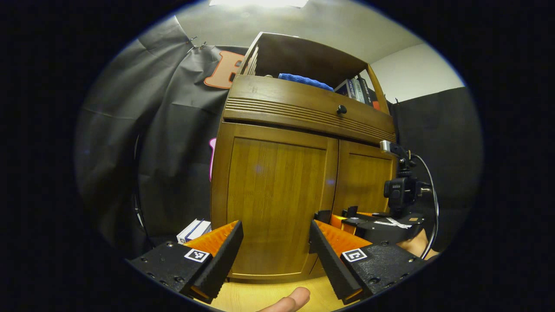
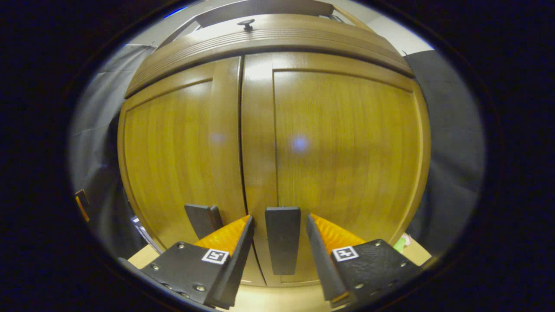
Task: Open the right door of the double-door shoe cabinet with the right hand, and open the left door with the left hand.
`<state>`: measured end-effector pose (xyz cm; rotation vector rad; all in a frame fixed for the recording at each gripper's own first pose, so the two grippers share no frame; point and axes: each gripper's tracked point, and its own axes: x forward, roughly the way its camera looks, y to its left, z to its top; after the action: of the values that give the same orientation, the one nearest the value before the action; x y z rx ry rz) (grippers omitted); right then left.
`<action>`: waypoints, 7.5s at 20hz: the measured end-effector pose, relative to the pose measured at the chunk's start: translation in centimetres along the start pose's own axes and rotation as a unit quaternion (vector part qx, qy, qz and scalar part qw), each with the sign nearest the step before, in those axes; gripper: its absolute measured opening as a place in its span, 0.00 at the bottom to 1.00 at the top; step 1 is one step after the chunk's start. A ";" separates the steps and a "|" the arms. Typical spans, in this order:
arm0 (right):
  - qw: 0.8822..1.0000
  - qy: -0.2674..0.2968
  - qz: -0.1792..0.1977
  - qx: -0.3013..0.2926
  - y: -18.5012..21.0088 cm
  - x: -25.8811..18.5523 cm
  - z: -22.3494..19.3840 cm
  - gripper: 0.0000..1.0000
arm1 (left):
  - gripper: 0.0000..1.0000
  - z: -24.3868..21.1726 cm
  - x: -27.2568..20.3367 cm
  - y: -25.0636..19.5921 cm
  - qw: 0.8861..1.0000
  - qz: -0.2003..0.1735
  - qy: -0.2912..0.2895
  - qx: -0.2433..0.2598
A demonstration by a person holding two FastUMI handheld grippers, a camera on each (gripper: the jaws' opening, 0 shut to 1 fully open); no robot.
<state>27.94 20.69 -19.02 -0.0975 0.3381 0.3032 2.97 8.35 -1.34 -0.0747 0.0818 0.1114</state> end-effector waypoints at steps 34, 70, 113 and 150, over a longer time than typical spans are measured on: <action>0.996 0.013 0.084 0.015 -8.4 -15.4 -0.4 0.28 | 0.92 -1.7 0.3 -3.5 0.999 -0.016 0.013 0.027; 0.999 -0.015 -0.047 -0.013 -28.1 -22.3 -0.8 0.01 | 0.92 -3.2 0.6 -6.4 0.997 -0.023 0.016 0.069; 0.986 -0.164 -0.027 0.028 -15.9 -36.5 3.3 0.96 | 0.92 -9.5 13.7 -8.9 0.999 -0.033 -0.003 0.034; 0.981 -0.180 -0.068 -0.003 -10.9 -49.1 4.7 1.00 | 0.30 -8.1 1.4 -7.4 0.990 -0.108 0.044 0.077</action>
<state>-11.33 -2.58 2.62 -0.0698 -0.0285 0.1814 4.58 0.53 -9.04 0.0655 0.1704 -0.1148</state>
